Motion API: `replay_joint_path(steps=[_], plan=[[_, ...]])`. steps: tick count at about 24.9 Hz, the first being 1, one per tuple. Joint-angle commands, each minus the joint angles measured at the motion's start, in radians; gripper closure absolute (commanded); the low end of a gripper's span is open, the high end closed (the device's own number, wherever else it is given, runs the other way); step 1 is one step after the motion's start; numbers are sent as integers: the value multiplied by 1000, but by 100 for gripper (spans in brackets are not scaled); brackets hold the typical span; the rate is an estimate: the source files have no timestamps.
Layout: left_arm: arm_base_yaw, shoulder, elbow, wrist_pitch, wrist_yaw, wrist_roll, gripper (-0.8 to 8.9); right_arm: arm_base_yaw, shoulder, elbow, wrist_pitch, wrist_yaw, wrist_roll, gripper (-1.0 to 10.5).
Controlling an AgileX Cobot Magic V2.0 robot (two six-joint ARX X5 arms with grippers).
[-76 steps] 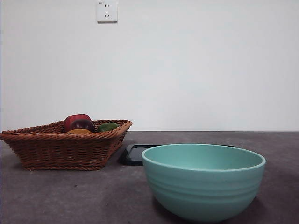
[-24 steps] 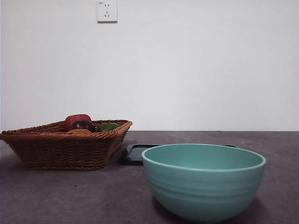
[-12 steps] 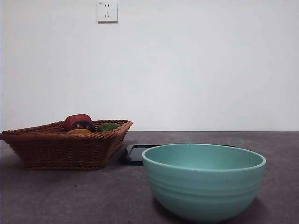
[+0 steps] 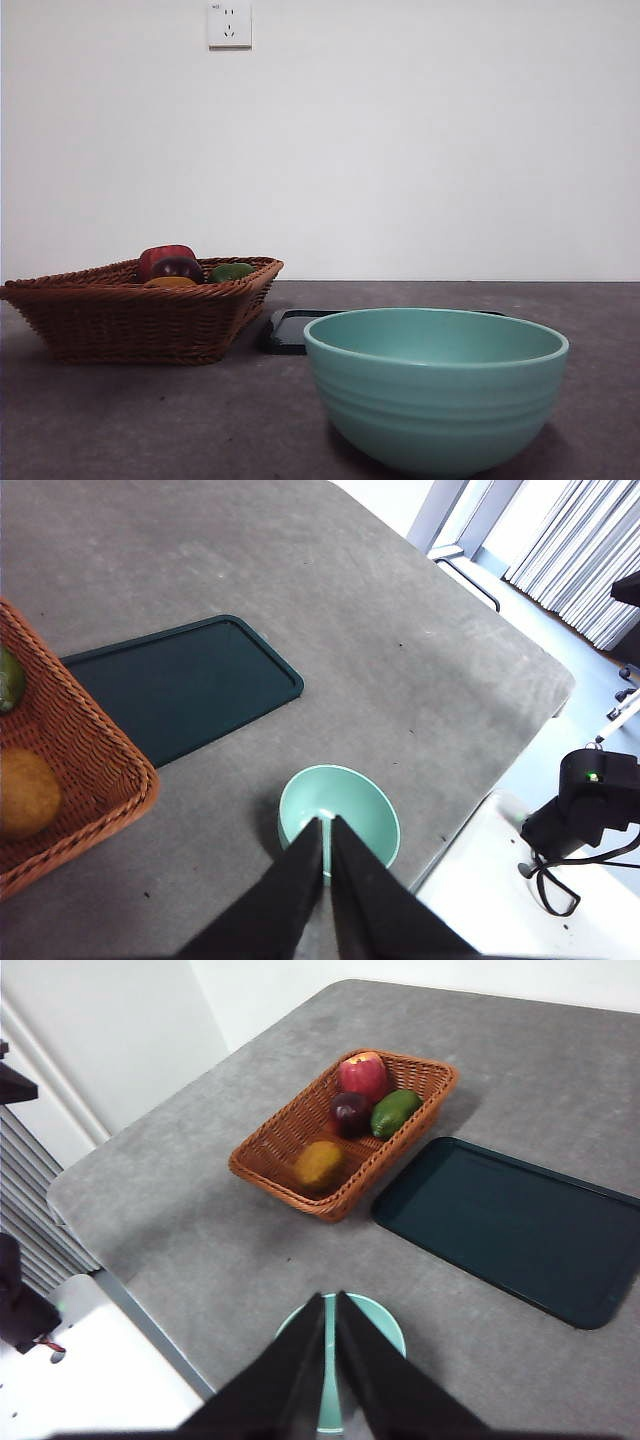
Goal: Pick up the wifruite, put it on the bowl, pick up the plate, put it on desk
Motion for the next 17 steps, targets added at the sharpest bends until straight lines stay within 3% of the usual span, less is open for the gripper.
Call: replay_joint_path(steps=[1,5,7,12,14,17], plan=[[-4,2,19,11,5,31,800,5,6,19,8,-4,-14,941],[-3,2,19,11,4,32,778,5,6,19,8,-3,-15,939],[-4,2,19,11,4,39,724,5,6,19,8,3,-17,869],[-3,2,19,12,4,42,247,5,6,19,8,31,-8,455],[-3,2,19,12,4,42,149,5,6,19,8,31,-4,387],[-3,2,19,12,4,41,145,5,6,19,8,31,10,352]])
